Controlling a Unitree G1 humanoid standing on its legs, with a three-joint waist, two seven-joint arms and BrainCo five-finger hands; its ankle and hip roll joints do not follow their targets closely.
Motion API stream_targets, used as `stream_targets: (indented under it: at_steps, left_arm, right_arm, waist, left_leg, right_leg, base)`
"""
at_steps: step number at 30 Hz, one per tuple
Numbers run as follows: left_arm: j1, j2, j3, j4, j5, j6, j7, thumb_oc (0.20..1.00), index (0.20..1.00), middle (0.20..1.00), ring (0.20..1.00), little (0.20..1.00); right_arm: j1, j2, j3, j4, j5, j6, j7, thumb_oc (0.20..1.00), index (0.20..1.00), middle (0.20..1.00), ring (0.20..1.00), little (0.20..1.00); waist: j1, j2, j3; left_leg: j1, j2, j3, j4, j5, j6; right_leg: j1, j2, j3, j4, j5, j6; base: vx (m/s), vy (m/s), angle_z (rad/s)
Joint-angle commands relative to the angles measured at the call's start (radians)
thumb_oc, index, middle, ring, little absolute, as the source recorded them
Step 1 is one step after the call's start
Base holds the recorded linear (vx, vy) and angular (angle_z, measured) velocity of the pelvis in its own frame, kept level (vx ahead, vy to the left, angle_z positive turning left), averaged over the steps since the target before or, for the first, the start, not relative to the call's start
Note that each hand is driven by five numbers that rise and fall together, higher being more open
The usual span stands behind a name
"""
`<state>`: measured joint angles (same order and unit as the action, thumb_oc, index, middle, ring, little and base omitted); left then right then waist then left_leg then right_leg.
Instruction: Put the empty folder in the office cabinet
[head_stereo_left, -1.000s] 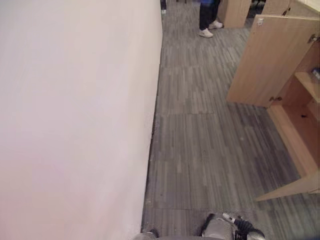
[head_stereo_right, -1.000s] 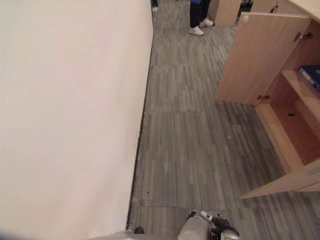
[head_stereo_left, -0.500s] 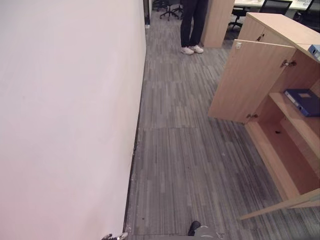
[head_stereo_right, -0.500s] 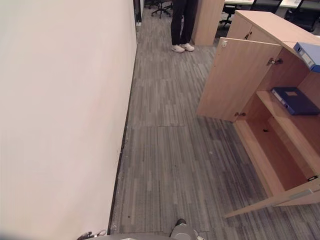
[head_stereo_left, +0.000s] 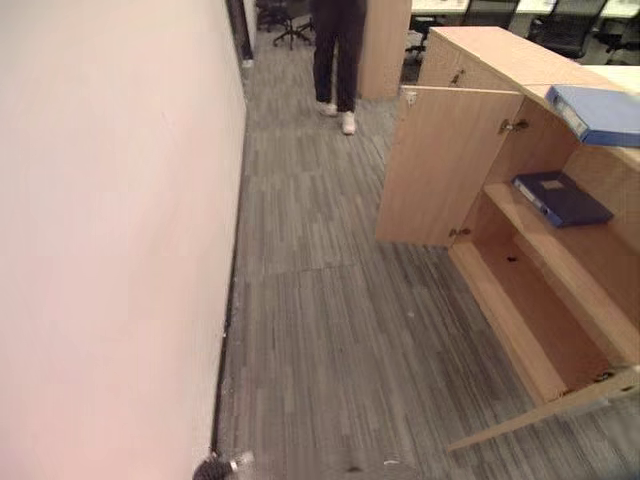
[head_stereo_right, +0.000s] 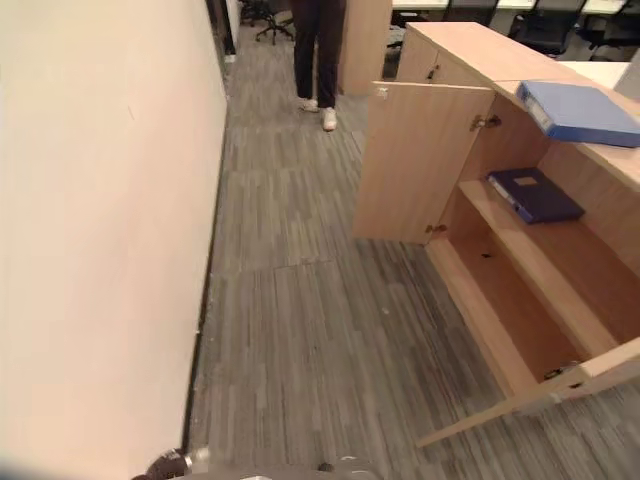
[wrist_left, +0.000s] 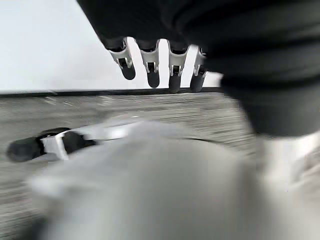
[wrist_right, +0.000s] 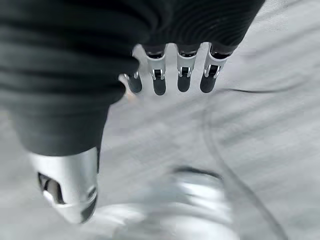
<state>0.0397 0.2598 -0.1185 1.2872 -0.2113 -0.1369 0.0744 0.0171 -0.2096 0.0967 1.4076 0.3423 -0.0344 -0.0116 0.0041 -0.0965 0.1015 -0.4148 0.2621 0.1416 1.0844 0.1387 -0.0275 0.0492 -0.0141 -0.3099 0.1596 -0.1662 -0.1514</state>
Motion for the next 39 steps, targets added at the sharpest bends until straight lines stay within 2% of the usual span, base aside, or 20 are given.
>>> stream_targets:
  at_steps: [1,2,4,5,12,13,14,18,20,22,24,25,27,29,32,34,36,37,38,39]
  left_arm:
    - [-0.001,-0.043,-0.002,0.039,-0.029,0.0,0.01,1.0,1.0,1.0,1.0,1.0]
    - [0.0,-0.043,0.005,0.041,-0.042,-0.003,0.014,1.0,1.0,1.0,1.0,1.0]
    - [-0.001,-0.047,0.01,0.047,-0.056,-0.009,0.018,1.0,1.0,1.0,1.0,1.0]
    - [-0.007,-0.051,0.016,0.052,-0.069,-0.013,0.022,1.0,1.0,1.0,1.0,1.0]
    - [0.011,-0.055,0.033,0.064,-0.074,-0.008,0.014,1.0,1.0,1.0,1.0,1.0]
    - [0.011,-0.047,0.031,0.073,-0.068,-0.008,0.014,1.0,1.0,1.0,1.0,1.0]
    - [0.011,-0.047,0.031,0.073,-0.068,-0.008,0.014,1.0,1.0,1.0,1.0,1.0]
    - [0.002,-0.027,0.027,0.064,-0.06,-0.009,0.015,1.0,1.0,1.0,1.0,1.0]
    - [-0.008,-0.012,0.026,0.06,-0.052,-0.007,0.018,1.0,1.0,1.0,1.0,1.0]
    - [-0.01,-0.004,0.028,0.052,-0.053,-0.004,0.018,1.0,1.0,1.0,1.0,1.0]
    - [-0.014,-0.004,0.012,0.055,-0.034,0.003,0.018,1.0,1.0,1.0,1.0,1.0]
    - [-0.009,-0.005,0.008,0.053,-0.024,0.009,0.02,1.0,1.0,1.0,1.0,1.0]
    - [-0.005,-0.003,0.02,0.047,-0.023,0.006,0.021,1.0,1.0,1.0,1.0,1.0]
    - [-0.017,0.012,0.028,0.04,-0.017,0.007,0.022,1.0,1.0,1.0,1.0,1.0]
    - [-0.015,0.023,0.049,0.04,-0.027,0.005,0.018,1.0,1.0,1.0,1.0,1.0]
    - [-0.015,0.022,0.048,0.041,-0.026,0.003,0.018,1.0,1.0,1.0,1.0,1.0]
    - [-0.016,0.016,0.039,0.043,-0.016,0.0,0.018,1.0,1.0,1.0,1.0,1.0]
    - [-0.016,0.016,0.039,0.043,-0.016,0.0,0.018,1.0,1.0,1.0,1.0,1.0]
    - [-0.017,0.012,0.037,0.045,-0.014,0.0,0.015,1.0,1.0,1.0,1.0,1.0]
    - [-0.023,0.009,0.036,0.046,-0.012,0.0,0.013,1.0,1.0,1.0,1.0,1.0]
  right_arm:
    - [-0.036,-0.043,0.067,-0.028,0.002,-0.029,-0.004,1.0,1.0,1.0,1.0,1.0]
    - [-0.039,-0.044,0.071,-0.033,-0.004,-0.031,-0.005,1.0,1.0,1.0,1.0,1.0]
    - [-0.042,-0.046,0.077,-0.041,-0.014,-0.037,-0.007,1.0,1.0,1.0,1.0,1.0]
    - [-0.042,-0.047,0.079,-0.044,-0.02,-0.035,-0.006,1.0,1.0,1.0,1.0,1.0]
    - [-0.023,-0.044,0.05,-0.023,-0.022,-0.03,-0.002,1.0,1.0,1.0,1.0,1.0]
    - [-0.016,-0.033,0.031,-0.016,-0.01,-0.022,0.003,1.0,1.0,1.0,1.0,1.0]
    - [-0.015,-0.033,0.031,-0.016,-0.01,-0.022,0.003,1.0,1.0,1.0,1.0,1.0]
    - [-0.019,-0.019,0.037,-0.016,-0.015,-0.014,0.015,1.0,1.0,1.0,1.0,1.0]
    - [-0.036,-0.022,0.039,-0.03,-0.015,-0.013,0.023,1.0,1.0,1.0,1.0,1.0]
    - [-0.049,-0.026,0.047,-0.044,-0.02,-0.012,0.024,1.0,1.0,1.0,1.0,1.0]
    - [-0.121,-0.016,0.059,-0.028,-0.016,-0.007,0.002,1.0,1.0,1.0,1.0,1.0]
    - [-0.091,-0.011,0.06,-0.037,-0.031,-0.01,0.012,1.0,1.0,1.0,1.0,1.0]
    - [-0.087,-0.024,0.047,-0.056,-0.042,-0.006,0.022,1.0,1.0,1.0,1.0,1.0]
    - [-0.105,-0.032,0.048,-0.074,-0.044,-0.011,0.013,1.0,1.0,1.0,1.0,1.0]
    - [-0.129,-0.036,0.053,-0.066,-0.051,-0.015,0.01,1.0,1.0,1.0,1.0,1.0]
    - [-0.127,-0.035,0.061,-0.065,-0.05,-0.016,0.013,1.0,1.0,1.0,1.0,1.0]
    - [-0.122,-0.034,0.065,-0.066,-0.038,-0.018,0.013,1.0,1.0,1.0,1.0,1.0]
    - [-0.122,-0.034,0.065,-0.066,-0.038,-0.018,0.013,1.0,1.0,1.0,1.0,1.0]
    - [-0.118,-0.034,0.06,-0.064,-0.027,-0.019,0.012,1.0,1.0,1.0,1.0,1.0]
    - [-0.116,-0.036,0.057,-0.057,-0.023,-0.017,0.011,1.0,1.0,1.0,1.0,1.0]
  waist:
    - [0.012,0.036,0.056]
    - [0.023,0.049,0.059]
    - [0.039,0.066,0.068]
    - [0.037,0.073,0.073]
    - [0.042,0.104,0.03]
    - [0.043,0.099,0.008]
    - [0.043,0.098,0.008]
    - [0.049,0.077,-0.015]
    - [0.051,0.071,-0.02]
    - [0.053,0.077,-0.018]
    - [0.069,0.083,-0.018]
    - [0.076,0.095,-0.01]
    - [0.072,0.109,-0.001]
    - [0.066,0.113,0.008]
    - [0.076,0.109,0.011]
    - [0.072,0.101,0.009]
    - [0.051,0.101,0.015]
    - [0.051,0.101,0.015]
    - [0.033,0.104,0.025]
    - [0.025,0.109,0.041]
  left_leg:
    - [0.28,-0.101,0.018,-0.836,-0.112,-0.046]
    - [0.271,-0.09,-0.03,-0.943,-0.041,-0.063]
    - [0.266,-0.067,-0.127,-1.13,0.018,-0.087]
    - [0.254,-0.041,-0.138,-1.172,0.033,-0.102]
    - [0.27,-0.016,-0.128,-1.172,0.059,-0.125]
    - [0.271,-0.044,-0.102,-1.129,0.047,-0.114]
    - [0.27,-0.044,-0.102,-1.127,0.046,-0.114]
    - [0.254,-0.123,-0.065,-1.03,-0.036,-0.055]
    - [0.252,-0.186,-0.032,-0.985,-0.103,-0.003]
    - [0.258,-0.223,-0.015,-0.964,-0.141,0.035]
    - [0.277,-0.246,-0.003,-0.964,-0.163,0.053]
    - [0.336,-0.279,0.023,-0.984,-0.2,0.075]
    - [0.385,-0.291,0.054,-1.018,-0.211,0.084]
    - [0.405,-0.282,0.071,-1.049,-0.204,0.074]
    - [0.413,-0.275,0.103,-1.077,-0.194,0.061]
    - [0.416,-0.271,0.112,-1.088,-0.191,0.051]
    - [0.433,-0.269,0.109,-1.1,-0.196,0.048]
    - [0.433,-0.269,0.11,-1.1,-0.197,0.047]
    - [0.446,-0.267,0.108,-1.106,-0.199,0.047]
    - [0.467,-0.262,0.113,-1.116,-0.204,0.045]
  right_leg:
    - [0.061,-0.051,-0.04,-0.195,0.089,0.18]
    - [0.076,-0.038,-0.026,-0.185,0.071,0.18]
    - [0.115,-0.03,0.021,-0.156,0.024,0.181]
    - [0.132,-0.035,0.045,-0.146,0.001,0.187]
    - [0.205,-0.049,0.074,-0.166,-0.027,0.214]
    - [0.22,-0.097,0.075,-0.158,-0.022,0.236]
    - [0.219,-0.098,0.076,-0.158,-0.022,0.236]
    - [0.183,-0.185,0.081,-0.062,0.004,0.284]
    - [0.099,-0.25,0.09,0.087,0.068,0.304]
    - [0.05,-0.294,0.066,0.193,0.128,0.299]
    - [0.05,-0.323,0.025,0.235,0.129,0.292]
    - [0.025,-0.389,-0.053,0.356,0.179,0.295]
    - [0.02,-0.424,-0.157,0.38,0.19,0.301]
    - [0.01,-0.378,-0.226,0.314,0.126,0.28]
    - [0.018,-0.314,-0.299,0.189,0.081,0.281]
    - [0.006,-0.255,-0.251,0.106,0.055,0.274]
    - [-0.044,-0.203,-0.146,0.063,0.051,0.265]
    - [-0.044,-0.203,-0.145,0.063,0.051,0.265]
    - [-0.079,-0.182,-0.101,0.052,0.062,0.263]
    - [-0.119,-0.175,-0.109,0.018,0.104,0.268]
  base:
    - [0.24,0.079,-1.12]
    - [0.28,0.1,-0.92]
    - [0.42,0.122,-1.33]
    - [0.44,0.161,-1.28]
    - [0.32,0.199,-0.33]
    - [0.32,0.295,-0.52]
    - [0.44,0.419,-0.53]
    - [0.27,0.334,0.29]
    - [0.26,0.455,0.27]
    - [0.2,0.356,-0.12]
    - [0.2,0.311,-0.25]
    - [0.23,0.378,-0.13]
    - [0.22,0.349,0.1]
    - [0.09,0.083,-0.1]
    - [0.03,-0.03,-0.48]
    - [0.06,-0.097,-0.47]
    - [0.1,-0.073,-0.28]
    - [0.09,-0.04,-0.19]
    - [0.11,-0.07,-0.17]
    - [0.18,-0.146,-0.31]
